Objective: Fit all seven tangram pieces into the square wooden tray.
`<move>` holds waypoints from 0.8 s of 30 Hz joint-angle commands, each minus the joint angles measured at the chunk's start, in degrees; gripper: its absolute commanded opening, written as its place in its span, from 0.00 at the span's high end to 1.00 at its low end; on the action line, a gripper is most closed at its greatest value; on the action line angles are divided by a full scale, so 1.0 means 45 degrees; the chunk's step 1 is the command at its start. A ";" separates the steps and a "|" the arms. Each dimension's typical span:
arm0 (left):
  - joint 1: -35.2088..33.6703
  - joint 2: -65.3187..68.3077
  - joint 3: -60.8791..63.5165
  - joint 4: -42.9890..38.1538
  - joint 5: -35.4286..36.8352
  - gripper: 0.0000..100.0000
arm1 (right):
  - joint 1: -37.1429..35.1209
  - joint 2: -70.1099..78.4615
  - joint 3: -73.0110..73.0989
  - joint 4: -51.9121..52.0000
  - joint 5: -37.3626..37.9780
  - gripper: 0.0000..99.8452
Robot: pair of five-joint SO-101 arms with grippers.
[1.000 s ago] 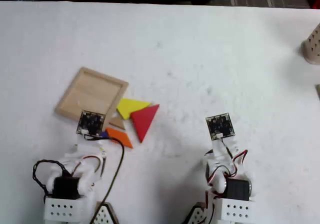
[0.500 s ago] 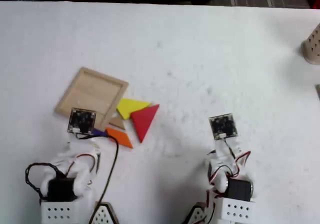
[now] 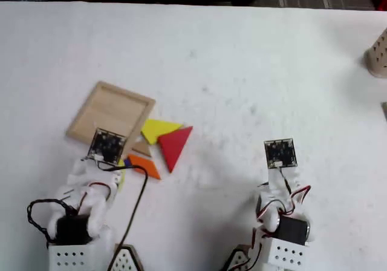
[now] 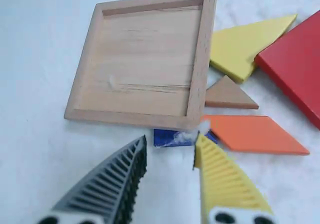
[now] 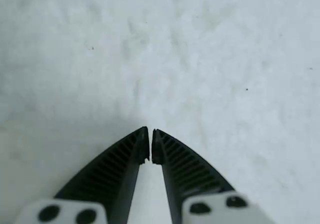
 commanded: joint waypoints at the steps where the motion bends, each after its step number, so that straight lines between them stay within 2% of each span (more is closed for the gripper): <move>1: -0.0166 -0.0147 -0.0645 -0.0410 -0.0137 0.79 | 0.0107 -0.0147 0.0078 0.0029 -0.0078 0.98; 4: -0.0166 -0.0147 -0.0664 -0.0781 -0.0195 0.86 | 0.0830 -0.0147 0.0039 0.0029 -0.0078 0.98; 7: -0.0635 -0.0088 -0.1231 -0.0918 -0.0137 0.98 | 0.1143 -0.0147 -0.0215 -0.0225 -0.0059 0.98; 13: -0.0928 0.0811 -0.3595 0.0098 -0.0117 0.86 | 0.0908 -0.0147 -0.0781 -0.1631 -0.0137 0.98; 20: -0.0928 0.6769 -0.7814 0.1094 0.0703 0.83 | -0.2022 -0.0049 -0.1192 -0.2042 -0.0137 0.98; 24: -0.0947 1.0071 -0.9944 0.1309 0.1368 0.83 | -0.2335 -0.0010 -0.2071 -0.2081 -0.0176 0.98</move>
